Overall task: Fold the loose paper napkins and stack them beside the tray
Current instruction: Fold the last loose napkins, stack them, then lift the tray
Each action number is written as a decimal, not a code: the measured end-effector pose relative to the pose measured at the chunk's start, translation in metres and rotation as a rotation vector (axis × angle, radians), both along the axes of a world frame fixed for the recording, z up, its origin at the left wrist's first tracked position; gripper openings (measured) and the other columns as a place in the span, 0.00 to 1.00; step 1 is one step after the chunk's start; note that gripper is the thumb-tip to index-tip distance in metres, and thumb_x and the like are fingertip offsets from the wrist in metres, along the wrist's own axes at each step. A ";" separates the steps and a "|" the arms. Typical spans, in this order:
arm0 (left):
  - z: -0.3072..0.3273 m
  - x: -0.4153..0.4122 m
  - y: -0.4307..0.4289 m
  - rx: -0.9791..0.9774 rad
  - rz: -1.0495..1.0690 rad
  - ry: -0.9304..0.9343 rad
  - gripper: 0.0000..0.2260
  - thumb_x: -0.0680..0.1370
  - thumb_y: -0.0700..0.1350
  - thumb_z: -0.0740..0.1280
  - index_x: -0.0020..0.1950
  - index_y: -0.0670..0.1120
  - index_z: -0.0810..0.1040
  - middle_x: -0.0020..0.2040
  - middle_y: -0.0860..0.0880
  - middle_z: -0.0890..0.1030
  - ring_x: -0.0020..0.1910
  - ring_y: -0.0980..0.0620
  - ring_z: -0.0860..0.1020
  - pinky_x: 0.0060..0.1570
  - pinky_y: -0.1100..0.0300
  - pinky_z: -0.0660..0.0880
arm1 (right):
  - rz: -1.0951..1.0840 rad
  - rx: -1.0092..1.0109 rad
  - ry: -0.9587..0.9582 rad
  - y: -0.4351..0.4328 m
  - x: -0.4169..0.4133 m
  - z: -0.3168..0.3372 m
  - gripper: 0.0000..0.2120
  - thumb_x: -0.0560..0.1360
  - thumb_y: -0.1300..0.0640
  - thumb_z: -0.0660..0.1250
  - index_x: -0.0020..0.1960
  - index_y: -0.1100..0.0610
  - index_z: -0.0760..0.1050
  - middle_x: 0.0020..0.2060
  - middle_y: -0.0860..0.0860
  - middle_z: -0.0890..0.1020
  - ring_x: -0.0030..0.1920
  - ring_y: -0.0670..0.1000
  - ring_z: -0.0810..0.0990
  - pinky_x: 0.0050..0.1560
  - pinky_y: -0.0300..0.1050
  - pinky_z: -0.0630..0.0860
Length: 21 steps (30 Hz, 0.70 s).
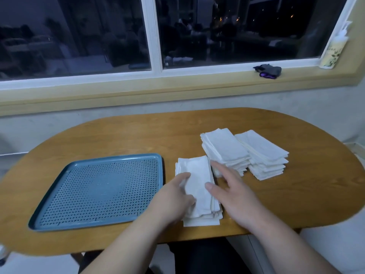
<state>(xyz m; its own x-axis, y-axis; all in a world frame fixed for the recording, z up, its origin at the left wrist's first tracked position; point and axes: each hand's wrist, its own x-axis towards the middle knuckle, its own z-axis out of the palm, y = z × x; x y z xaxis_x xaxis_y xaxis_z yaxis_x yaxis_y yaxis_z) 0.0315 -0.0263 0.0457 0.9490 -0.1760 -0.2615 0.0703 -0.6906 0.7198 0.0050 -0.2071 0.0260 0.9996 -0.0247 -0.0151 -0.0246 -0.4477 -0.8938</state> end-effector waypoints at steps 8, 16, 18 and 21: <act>-0.009 -0.055 0.017 -0.012 -0.110 -0.039 0.30 0.75 0.50 0.70 0.74 0.66 0.65 0.46 0.62 0.77 0.43 0.65 0.76 0.38 0.76 0.67 | 0.096 -0.107 0.111 0.003 -0.044 -0.006 0.21 0.78 0.55 0.67 0.65 0.35 0.73 0.66 0.33 0.70 0.57 0.30 0.73 0.48 0.25 0.70; -0.015 -0.072 0.039 0.214 -0.308 -0.046 0.30 0.80 0.62 0.62 0.79 0.68 0.50 0.67 0.53 0.78 0.65 0.51 0.75 0.65 0.57 0.70 | 0.125 -0.196 0.162 0.010 -0.068 0.000 0.21 0.79 0.54 0.66 0.68 0.35 0.71 0.64 0.38 0.70 0.49 0.35 0.77 0.42 0.26 0.72; -0.014 -0.073 0.041 0.235 -0.330 -0.046 0.31 0.80 0.62 0.61 0.79 0.68 0.49 0.63 0.52 0.80 0.62 0.51 0.77 0.64 0.56 0.71 | 0.158 -0.305 0.214 0.010 -0.070 0.006 0.23 0.79 0.50 0.64 0.70 0.31 0.67 0.63 0.39 0.68 0.47 0.40 0.78 0.42 0.31 0.73; -0.013 -0.075 0.041 0.297 -0.359 -0.032 0.30 0.82 0.62 0.58 0.79 0.68 0.44 0.62 0.53 0.80 0.64 0.49 0.76 0.64 0.55 0.70 | 0.224 -0.432 0.270 0.010 -0.075 0.009 0.26 0.80 0.45 0.60 0.73 0.26 0.58 0.65 0.41 0.66 0.52 0.44 0.77 0.50 0.39 0.74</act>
<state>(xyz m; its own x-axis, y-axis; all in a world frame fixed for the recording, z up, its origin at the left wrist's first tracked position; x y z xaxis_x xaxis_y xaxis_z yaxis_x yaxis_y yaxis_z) -0.0431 0.0145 0.0326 0.8504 -0.4166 -0.3212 -0.2298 -0.8435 0.4855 -0.0701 -0.1971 0.0353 0.9434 0.1270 -0.3065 -0.0893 -0.7925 -0.6033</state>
